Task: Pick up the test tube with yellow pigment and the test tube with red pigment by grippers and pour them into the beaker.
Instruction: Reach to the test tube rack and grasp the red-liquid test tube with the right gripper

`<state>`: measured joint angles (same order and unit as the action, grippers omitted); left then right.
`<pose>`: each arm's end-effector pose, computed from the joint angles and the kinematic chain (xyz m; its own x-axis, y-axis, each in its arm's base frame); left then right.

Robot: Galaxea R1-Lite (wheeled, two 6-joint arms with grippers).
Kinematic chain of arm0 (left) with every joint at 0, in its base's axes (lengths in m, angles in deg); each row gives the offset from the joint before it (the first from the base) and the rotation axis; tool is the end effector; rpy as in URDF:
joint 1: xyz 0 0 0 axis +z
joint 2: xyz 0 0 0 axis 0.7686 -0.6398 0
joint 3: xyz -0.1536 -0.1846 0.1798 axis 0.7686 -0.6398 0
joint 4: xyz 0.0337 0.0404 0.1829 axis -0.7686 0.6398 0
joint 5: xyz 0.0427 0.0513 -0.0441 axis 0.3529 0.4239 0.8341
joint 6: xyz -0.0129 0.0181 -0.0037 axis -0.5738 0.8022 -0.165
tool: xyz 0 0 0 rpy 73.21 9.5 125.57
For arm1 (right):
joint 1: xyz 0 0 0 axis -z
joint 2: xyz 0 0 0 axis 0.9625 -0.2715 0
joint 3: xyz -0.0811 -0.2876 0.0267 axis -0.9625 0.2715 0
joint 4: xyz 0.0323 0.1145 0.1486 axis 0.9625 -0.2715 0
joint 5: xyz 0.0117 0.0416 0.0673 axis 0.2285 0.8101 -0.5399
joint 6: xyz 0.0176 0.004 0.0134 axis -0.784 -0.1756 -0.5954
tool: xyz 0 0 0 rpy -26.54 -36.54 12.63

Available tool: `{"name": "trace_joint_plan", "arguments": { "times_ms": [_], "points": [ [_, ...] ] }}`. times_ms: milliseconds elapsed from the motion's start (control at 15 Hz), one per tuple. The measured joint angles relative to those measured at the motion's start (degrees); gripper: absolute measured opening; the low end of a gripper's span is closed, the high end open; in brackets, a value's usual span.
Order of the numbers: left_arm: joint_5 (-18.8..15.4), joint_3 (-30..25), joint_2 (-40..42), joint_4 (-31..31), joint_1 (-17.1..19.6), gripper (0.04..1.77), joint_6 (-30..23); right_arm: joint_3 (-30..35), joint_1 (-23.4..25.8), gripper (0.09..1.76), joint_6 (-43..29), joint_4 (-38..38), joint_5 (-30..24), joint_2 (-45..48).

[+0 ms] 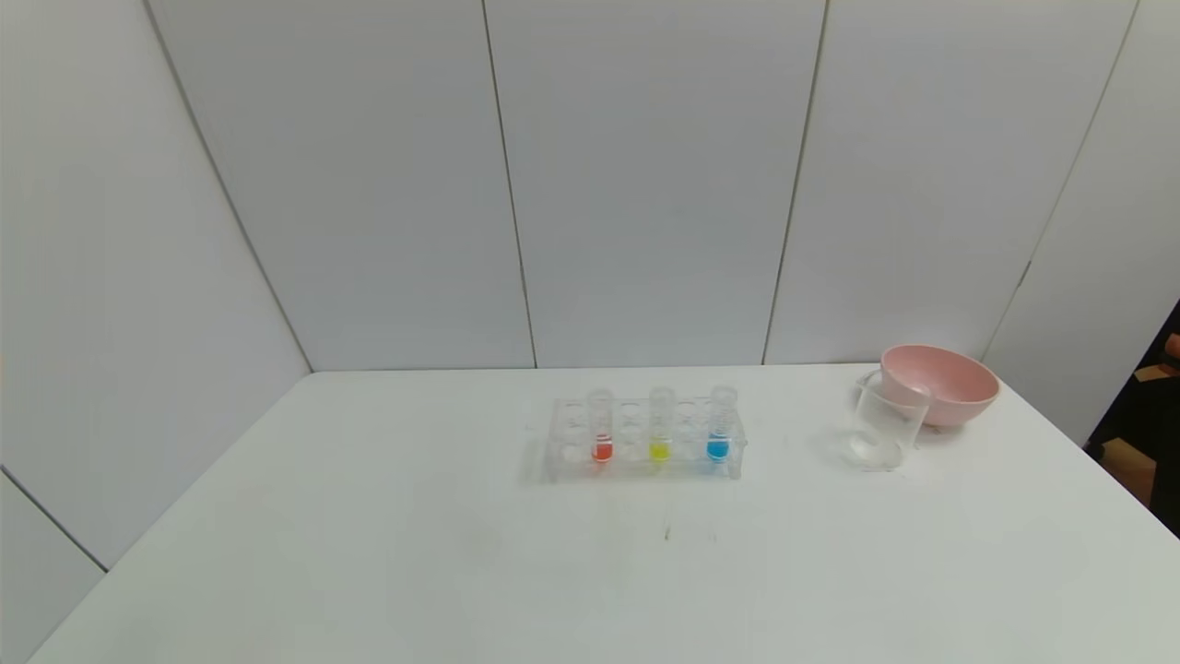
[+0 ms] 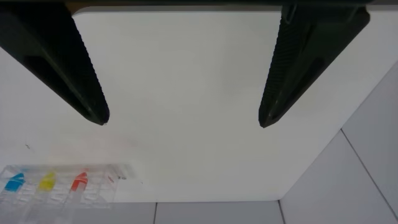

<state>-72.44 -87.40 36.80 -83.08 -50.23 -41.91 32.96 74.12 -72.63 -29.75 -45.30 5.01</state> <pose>-0.0228 -0.0001 0.0738 0.9998 0.0026 -0.0174 -0.0029 0.9999 -0.0165 -0.0228 0.0001 0.0753 0.9999 0.0078 -0.0065 -0.0080 0.9995 -0.0294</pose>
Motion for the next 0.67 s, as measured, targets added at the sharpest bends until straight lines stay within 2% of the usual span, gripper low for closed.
{"name": "trace_joint_plan", "arguments": {
  "times_ms": [667],
  "points": [
    [-0.02, 0.00, 0.00, 0.02, 0.00, 1.72, 0.00, 0.00, -0.05, 1.71, 0.29, -0.05, -0.11, 0.00]
  ]
}}
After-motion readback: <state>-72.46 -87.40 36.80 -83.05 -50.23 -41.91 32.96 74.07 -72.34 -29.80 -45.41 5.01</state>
